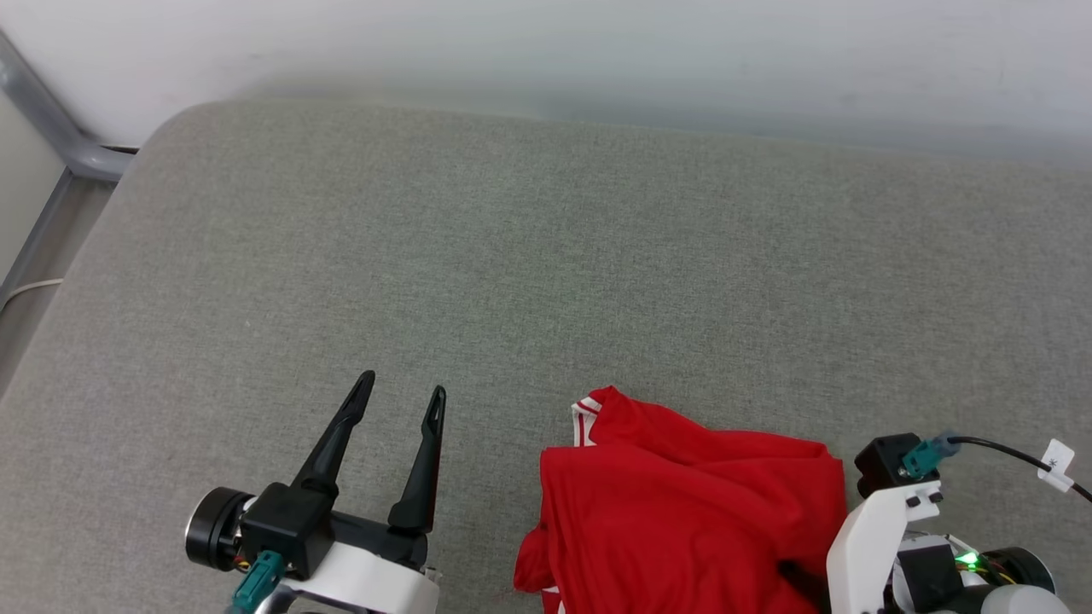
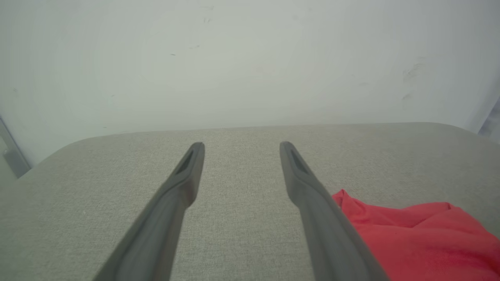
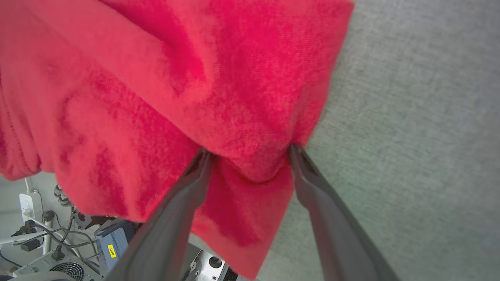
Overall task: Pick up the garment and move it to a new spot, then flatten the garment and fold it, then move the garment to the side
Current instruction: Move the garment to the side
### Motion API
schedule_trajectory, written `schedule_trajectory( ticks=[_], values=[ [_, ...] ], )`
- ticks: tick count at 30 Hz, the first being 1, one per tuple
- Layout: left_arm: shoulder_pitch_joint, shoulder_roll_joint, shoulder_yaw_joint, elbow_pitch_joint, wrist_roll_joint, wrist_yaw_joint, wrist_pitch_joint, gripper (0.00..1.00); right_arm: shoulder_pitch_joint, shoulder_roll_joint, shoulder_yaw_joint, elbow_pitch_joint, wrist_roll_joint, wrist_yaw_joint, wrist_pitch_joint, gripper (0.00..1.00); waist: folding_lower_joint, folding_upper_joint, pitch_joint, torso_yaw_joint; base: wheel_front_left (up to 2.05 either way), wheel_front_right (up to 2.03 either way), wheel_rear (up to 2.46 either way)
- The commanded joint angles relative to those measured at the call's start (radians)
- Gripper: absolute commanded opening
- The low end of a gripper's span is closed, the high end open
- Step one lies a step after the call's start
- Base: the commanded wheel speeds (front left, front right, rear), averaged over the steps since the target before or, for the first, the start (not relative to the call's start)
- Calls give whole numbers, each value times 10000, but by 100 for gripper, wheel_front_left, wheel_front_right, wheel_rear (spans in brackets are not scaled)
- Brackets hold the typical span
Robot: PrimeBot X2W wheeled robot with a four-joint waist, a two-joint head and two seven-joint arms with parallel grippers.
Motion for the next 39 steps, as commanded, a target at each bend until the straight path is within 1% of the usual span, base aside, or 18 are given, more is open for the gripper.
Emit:
schedule_trajectory(
  ticks=[1, 6, 8, 9, 10, 11, 14, 17, 21, 25, 29, 33, 39],
  values=[
    [-157, 25, -15, 9, 11, -15, -22, 100, -179, 68, 60, 174, -14, -9, -101, 100, -1, 0, 91, 66, 0, 0, 0],
    [-281, -5, -89, 20, 45, -15, -22, 100, -286, 235, 315, 1021, 6, -7, -333, 100, -1, 0, 252, 166, 0, 0, 0],
    [-311, -3, -108, 31, 85, -15, -22, 100, -246, 138, 635, 1401, -129, -6, -343, 100, -1, 0, 295, 193, 0, 0, 0],
    [-324, -5, -114, 32, 91, -15, -22, 100, -208, 103, 787, 1584, -197, -6, -370, 69, -1, 0, 306, 200, 0, 0, 0],
    [-329, -10, -111, 31, 97, -15, -22, 100, -197, 40, 923, 1764, -282, -6, -440, 31, -1, 0, 307, 205, 0, 0, 0],
    [-330, -16, -106, 35, 109, -15, -22, 100, -192, -67, 1135, 1914, -350, -6, -532, 0, -1, 0, 300, 209, 0, 0, 0],
    [-295, -23, -58, 47, 127, -15, -22, 100, -255, -312, 1411, 2213, -369, -9, -857, 0, -1, 0, 238, 180, 0, 0, 0],
    [-234, 6, -58, 26, 136, -14, -22, 100, -570, -566, 1548, 2203, -358, -13, -1287, 0, -1, 0, 147, 83, 0, 0, 0],
    [-139, -2, -87, -6, 143, -14, -22, 100, -1085, -1226, 1802, 1844, -578, -20, -1706, 0, -1, 0, 69, -153, 0, 0, 0],
    [-105, 55, -148, -44, 157, -15, -22, 100, -1680, -2061, 2482, 1328, -672, -17, -1771, 0, -1, 0, 74, -588, 0, 0, 0],
    [-269, 134, -341, -89, 215, -15, -22, 100, -2536, -3115, 3186, 976, -643, -15, -1565, 0, -1, 0, 157, -1073, 0, 0, 0],
    [-503, 120, -604, -179, 324, -16, -22, 100, -3414, -4067, 3442, 967, -420, -13, -1659, 0, -1, 0, 370, -1560, 0, 0, 0],
    [-1064, 275, -1476, -403, 466, -14, -22, 100, -4624, -6191, 4050, 1798, -365, -13, -2269, 0, -1, 0, 951, -2140, 0, 0, 0]
  ],
)
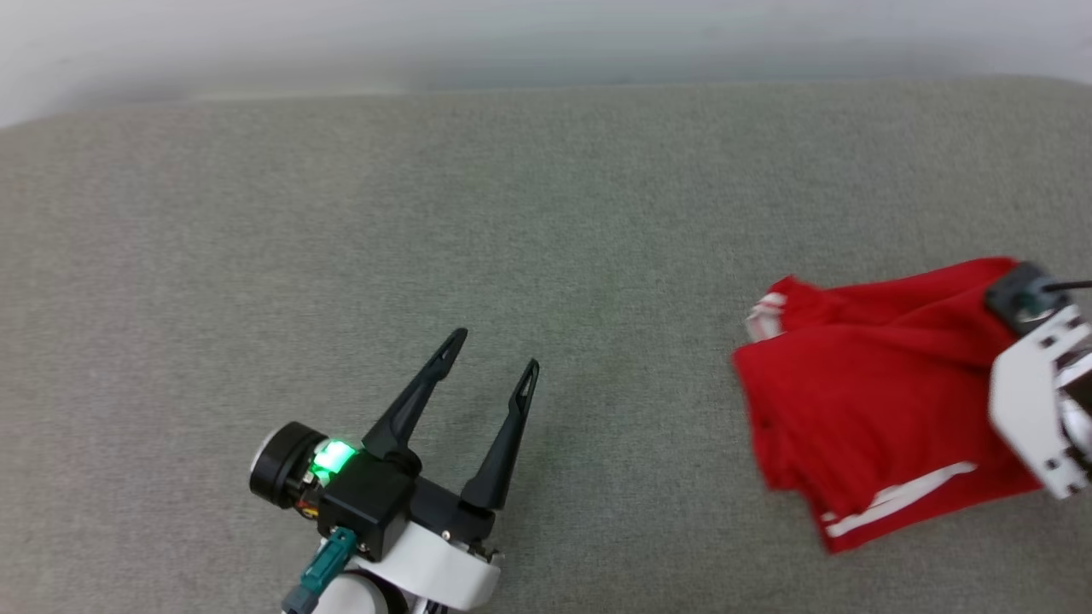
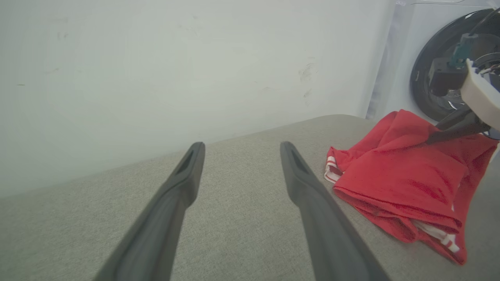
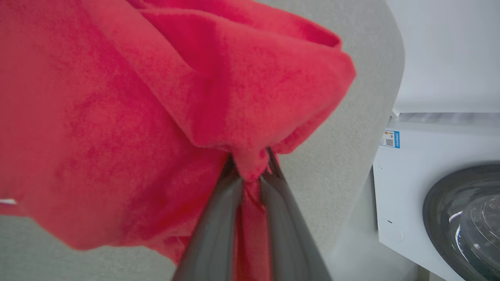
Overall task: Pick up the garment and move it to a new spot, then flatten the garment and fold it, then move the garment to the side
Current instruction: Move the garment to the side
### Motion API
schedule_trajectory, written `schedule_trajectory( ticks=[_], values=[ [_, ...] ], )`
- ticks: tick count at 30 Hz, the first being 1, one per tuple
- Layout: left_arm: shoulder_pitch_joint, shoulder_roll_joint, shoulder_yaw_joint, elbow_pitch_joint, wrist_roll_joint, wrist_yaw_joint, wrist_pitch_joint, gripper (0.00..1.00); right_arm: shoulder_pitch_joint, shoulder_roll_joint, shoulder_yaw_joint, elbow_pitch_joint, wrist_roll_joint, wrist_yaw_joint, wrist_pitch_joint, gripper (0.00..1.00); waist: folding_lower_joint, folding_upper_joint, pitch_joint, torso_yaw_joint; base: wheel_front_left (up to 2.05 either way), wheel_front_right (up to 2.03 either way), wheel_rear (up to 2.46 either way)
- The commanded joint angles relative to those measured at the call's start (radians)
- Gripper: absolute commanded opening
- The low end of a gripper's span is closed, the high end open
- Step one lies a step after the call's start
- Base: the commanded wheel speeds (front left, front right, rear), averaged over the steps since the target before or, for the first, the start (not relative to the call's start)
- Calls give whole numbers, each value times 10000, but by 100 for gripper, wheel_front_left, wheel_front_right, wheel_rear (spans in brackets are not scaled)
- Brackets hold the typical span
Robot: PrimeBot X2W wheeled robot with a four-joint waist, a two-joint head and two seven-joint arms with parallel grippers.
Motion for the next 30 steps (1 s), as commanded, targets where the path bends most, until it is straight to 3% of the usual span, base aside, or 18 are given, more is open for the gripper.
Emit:
schedule_trajectory(
  ticks=[1, 7, 16, 22, 30],
  values=[
    [-271, 114, -39, -61, 100, -12, -22, 100, -373, -453, 54, 361, 97, -19, -304, 0, -1, 0, 434, -370, 0, 0, 0],
    [-883, 462, -415, -194, 226, -12, -22, 100, -1143, -1624, -9, 1866, 166, -21, -1696, 0, -1, 0, 1289, -827, 0, 0, 0],
    [-1803, 1111, -1015, -790, 489, -12, -22, 100, -2137, -2357, -658, 4029, -300, -21, -3684, 0, -1, 0, 2877, -1345, 0, 0, 0],
    [-2277, 1516, -1599, -1363, 774, -12, -22, 100, -2928, -2159, -1432, 5554, -788, -21, -4629, 0, -1, 0, 3529, -1618, 0, 0, 0],
    [-2735, 1522, -1765, -1694, 807, -12, -21, 100, -3670, -1605, -2120, 6870, -1476, -21, -5402, 0, -1, 0, 3974, -1531, 0, 0, 0]
  ],
)
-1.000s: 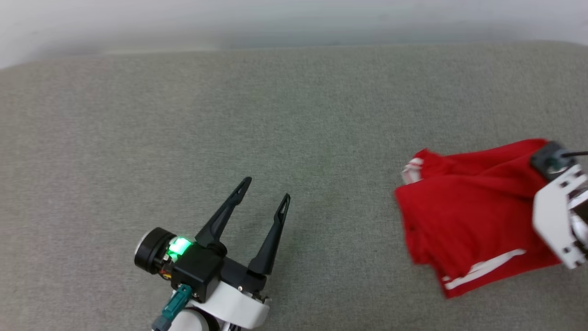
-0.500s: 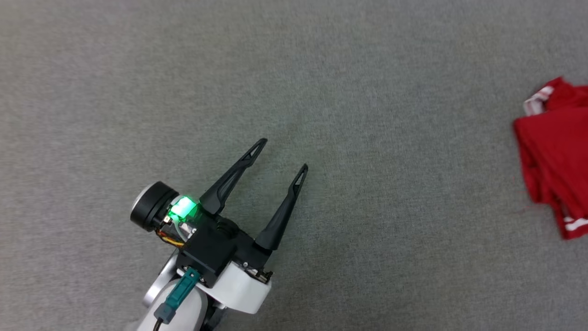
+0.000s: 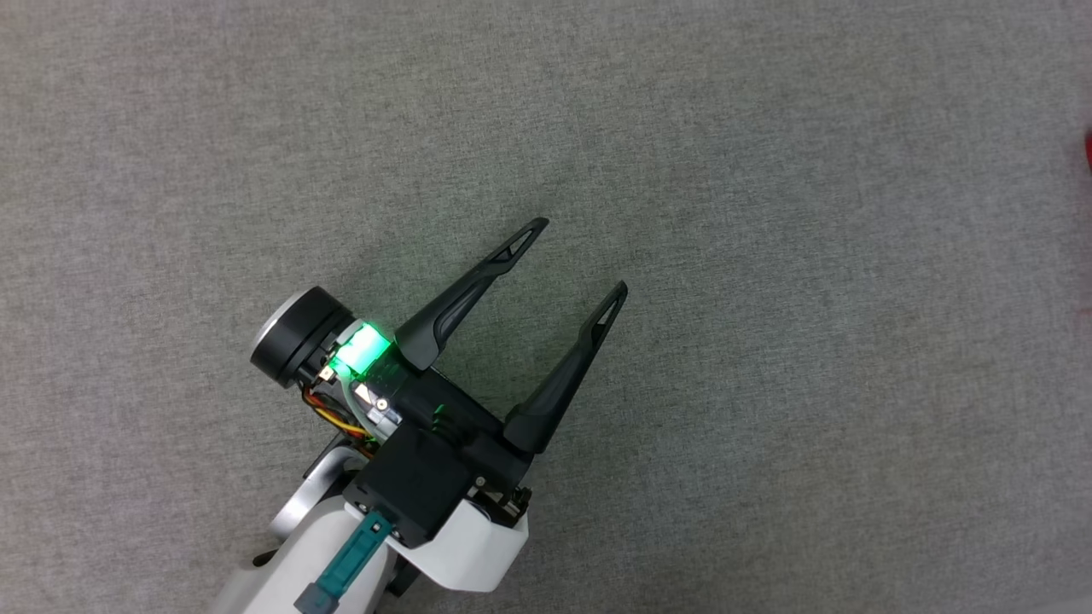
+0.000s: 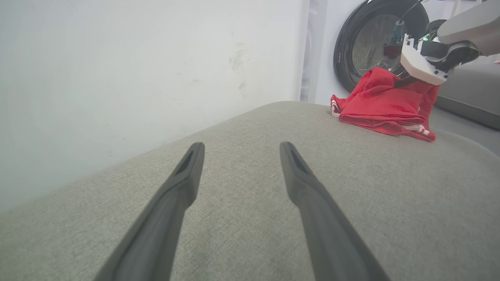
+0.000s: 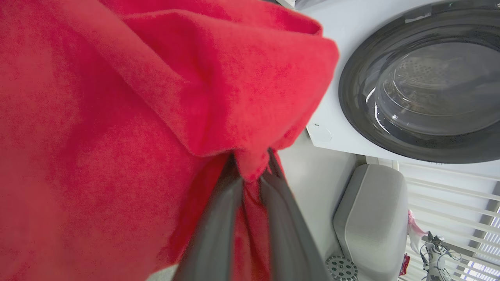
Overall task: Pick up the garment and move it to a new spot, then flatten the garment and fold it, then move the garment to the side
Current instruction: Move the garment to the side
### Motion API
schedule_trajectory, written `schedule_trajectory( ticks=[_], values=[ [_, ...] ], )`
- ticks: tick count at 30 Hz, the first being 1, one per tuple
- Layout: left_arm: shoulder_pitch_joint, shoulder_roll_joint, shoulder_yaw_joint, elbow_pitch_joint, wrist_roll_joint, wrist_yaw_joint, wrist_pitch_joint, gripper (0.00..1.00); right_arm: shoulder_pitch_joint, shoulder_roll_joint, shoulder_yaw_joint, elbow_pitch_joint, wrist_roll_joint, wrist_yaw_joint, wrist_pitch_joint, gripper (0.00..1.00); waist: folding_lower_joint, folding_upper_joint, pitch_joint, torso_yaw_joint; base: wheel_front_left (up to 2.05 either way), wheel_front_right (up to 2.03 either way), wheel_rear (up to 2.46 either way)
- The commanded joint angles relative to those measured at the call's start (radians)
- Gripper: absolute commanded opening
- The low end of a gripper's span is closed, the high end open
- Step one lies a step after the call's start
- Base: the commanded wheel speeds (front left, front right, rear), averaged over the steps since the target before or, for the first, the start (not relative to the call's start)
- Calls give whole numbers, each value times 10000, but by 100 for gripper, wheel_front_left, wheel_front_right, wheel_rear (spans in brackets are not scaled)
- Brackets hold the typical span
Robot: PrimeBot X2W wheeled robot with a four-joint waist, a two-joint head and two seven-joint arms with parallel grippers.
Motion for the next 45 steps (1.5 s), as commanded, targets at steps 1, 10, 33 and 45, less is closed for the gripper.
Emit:
schedule_trajectory(
  ticks=[1, 10, 33, 45],
  values=[
    [-164, 15, -2, -70, 23, -11, -21, 100, -305, 216, -174, 205, -231, -23, -232, 0, -1, 0, 107, 66, 0, 0, 0],
    [-50, -191, 40, 225, -212, 146, -21, 100, -516, 679, -1015, 831, -1288, -23, -628, 100, -1, 0, -415, 472, 0, 0, 0],
    [2738, -1428, 2342, 2070, -1191, 704, -21, 100, 2927, 3778, -2271, -3769, 77, -20, -2487, 100, -1, 0, -4894, 1480, 0, 0, 0],
    [3758, -1808, 3291, 2666, -1434, 374, -21, 100, 6685, 6690, -2825, -6841, 421, -18, -3718, 100, -1, 0, -5982, 1873, 0, 0, 0]
  ],
)
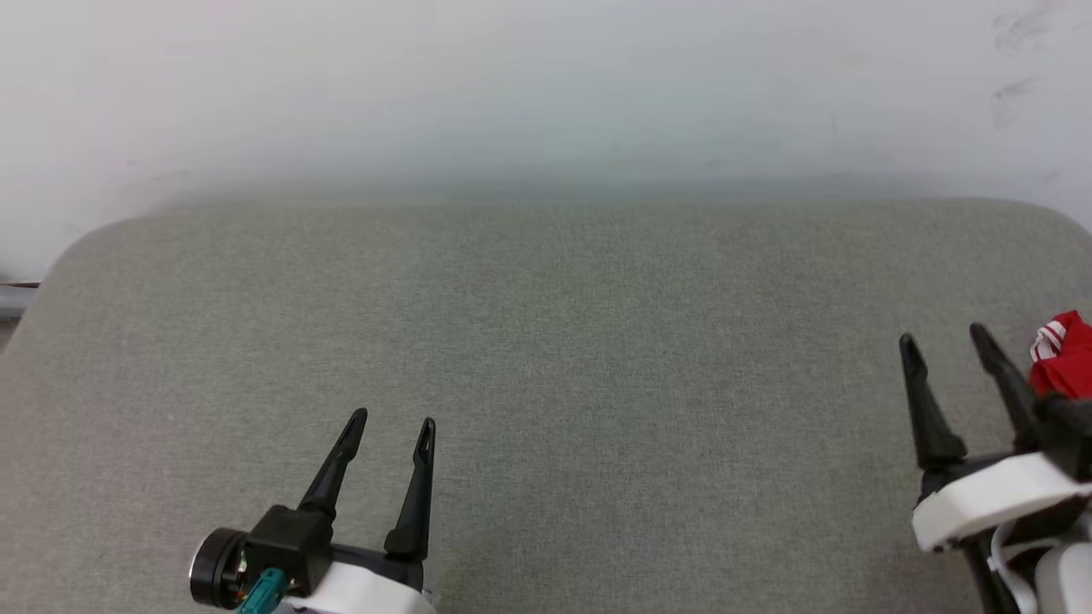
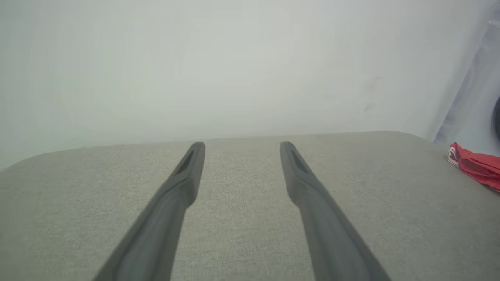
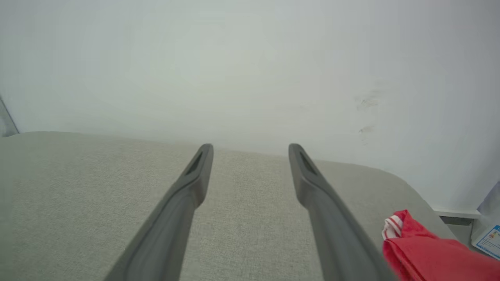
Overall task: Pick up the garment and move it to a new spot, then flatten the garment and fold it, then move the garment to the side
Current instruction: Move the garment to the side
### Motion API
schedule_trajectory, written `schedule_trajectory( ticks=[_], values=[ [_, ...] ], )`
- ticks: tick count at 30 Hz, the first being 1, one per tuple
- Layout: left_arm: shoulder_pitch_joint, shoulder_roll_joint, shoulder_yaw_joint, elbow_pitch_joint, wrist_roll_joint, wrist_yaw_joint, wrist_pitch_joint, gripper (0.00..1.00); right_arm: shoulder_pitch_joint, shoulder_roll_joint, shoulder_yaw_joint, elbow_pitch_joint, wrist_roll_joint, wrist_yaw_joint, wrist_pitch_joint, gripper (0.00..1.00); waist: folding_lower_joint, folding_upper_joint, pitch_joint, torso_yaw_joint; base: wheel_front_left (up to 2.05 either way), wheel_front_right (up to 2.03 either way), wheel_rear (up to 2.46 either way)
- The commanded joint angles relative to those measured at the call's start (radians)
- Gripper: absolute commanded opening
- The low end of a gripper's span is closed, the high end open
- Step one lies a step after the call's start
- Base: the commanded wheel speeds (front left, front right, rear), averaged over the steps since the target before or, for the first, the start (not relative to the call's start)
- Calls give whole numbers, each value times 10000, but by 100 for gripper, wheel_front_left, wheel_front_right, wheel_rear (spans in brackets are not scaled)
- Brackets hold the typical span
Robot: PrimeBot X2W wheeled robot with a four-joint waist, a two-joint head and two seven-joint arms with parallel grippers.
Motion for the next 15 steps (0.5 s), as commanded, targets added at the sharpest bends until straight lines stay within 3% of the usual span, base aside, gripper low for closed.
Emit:
schedule_trajectory(
  ticks=[1, 7, 15],
  values=[
    [149, -39, 54, 26, 38, -80, -21, 100, 332, 208, -31, -132, -70, -13, -241, 100, 3, 0, -198, 99, 0, 0, 0],
    [460, -181, 241, 271, 174, -144, -21, 100, 967, 873, 17, -57, -89, -13, -990, 100, 3, 0, -329, 230, 0, 0, 0],
    [638, -324, 329, 446, 218, -211, -21, 100, 1465, 1282, 196, 556, -320, -11, -1408, 100, 3, 0, -355, 364, 0, 0, 0]
  ],
)
